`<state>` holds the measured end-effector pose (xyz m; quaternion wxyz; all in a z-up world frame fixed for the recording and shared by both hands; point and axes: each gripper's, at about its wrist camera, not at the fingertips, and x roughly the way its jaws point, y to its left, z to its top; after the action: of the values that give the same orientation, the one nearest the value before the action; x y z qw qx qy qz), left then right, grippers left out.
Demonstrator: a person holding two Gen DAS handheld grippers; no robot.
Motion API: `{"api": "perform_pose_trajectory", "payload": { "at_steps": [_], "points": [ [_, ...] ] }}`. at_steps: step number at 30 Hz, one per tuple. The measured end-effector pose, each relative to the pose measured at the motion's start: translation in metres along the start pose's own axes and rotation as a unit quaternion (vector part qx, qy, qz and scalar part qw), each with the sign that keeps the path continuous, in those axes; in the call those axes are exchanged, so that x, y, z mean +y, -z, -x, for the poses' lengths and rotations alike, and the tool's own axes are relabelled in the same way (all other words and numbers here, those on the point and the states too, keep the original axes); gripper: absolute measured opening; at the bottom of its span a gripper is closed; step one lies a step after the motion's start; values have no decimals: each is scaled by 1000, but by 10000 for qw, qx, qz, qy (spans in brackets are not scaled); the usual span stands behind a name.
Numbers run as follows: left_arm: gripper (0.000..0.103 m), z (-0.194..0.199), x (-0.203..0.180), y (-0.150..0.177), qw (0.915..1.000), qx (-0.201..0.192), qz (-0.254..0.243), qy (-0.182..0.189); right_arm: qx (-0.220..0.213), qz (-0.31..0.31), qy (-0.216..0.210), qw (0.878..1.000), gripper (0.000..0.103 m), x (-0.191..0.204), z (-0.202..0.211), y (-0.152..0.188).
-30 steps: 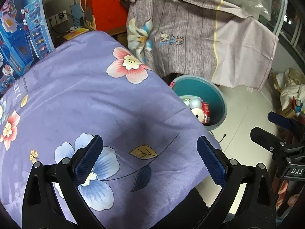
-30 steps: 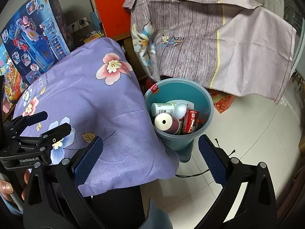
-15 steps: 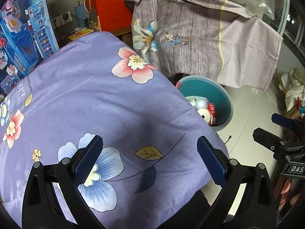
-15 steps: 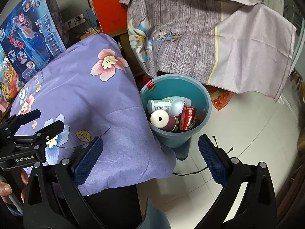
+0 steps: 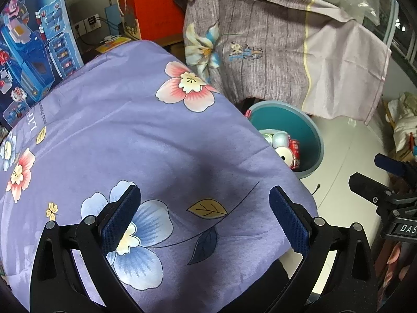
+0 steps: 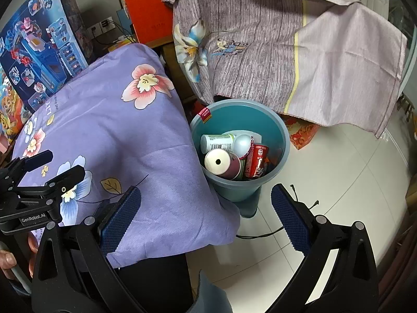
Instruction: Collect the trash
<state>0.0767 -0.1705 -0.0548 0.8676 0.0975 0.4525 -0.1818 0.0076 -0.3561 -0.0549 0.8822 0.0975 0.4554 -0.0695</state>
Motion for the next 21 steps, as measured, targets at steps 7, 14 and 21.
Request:
{"api": "perform_pose_trajectory", "payload": {
  "at_steps": [7, 14, 21],
  "points": [
    [99, -3, -1, -1, 10000, 43, -18, -30, 44, -35, 9, 10000, 96, -3, -5, -1],
    [99, -4, -3, 0, 10000, 61, -46, -59, 75, -54, 11, 10000, 96, -5, -7, -1],
    [99, -5, -4, 0, 9999, 78, -69, -74, 69, -54, 28, 10000, 96, -6, -7, -1]
  ]
}}
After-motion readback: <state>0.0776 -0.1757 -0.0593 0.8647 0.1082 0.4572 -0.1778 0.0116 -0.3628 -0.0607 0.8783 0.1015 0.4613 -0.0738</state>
